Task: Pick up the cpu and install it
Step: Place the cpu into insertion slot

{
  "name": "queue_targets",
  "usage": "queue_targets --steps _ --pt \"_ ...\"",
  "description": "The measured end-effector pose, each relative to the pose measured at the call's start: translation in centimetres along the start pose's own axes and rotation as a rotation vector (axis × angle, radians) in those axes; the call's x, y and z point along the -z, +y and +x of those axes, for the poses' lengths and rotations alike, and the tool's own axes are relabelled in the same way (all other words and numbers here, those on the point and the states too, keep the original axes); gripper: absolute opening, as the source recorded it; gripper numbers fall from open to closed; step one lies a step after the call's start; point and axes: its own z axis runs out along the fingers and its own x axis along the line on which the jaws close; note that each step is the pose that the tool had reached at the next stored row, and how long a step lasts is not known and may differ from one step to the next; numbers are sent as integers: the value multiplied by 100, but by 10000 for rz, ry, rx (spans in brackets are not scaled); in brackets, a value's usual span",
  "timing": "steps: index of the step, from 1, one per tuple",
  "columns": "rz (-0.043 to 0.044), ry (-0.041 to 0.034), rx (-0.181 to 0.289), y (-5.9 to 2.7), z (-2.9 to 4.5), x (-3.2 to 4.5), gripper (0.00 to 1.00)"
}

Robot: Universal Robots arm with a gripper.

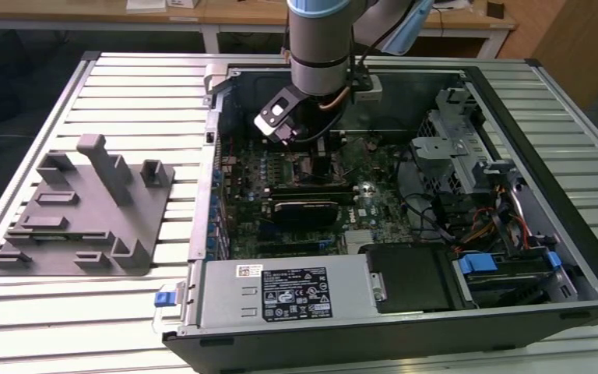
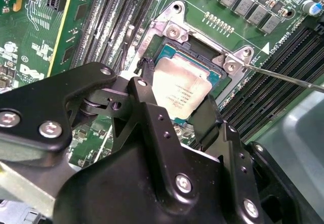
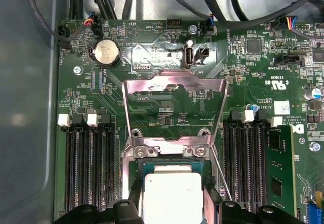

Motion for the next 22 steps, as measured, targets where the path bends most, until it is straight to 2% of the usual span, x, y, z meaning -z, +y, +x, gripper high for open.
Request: queue_targets --steps 12,15,22 --pt "-2 4 -14 -1 2 -11 55" --pt "-2 33 -8 -1 2 -12 55" --pt "-5 46 102 -1 2 -12 55"
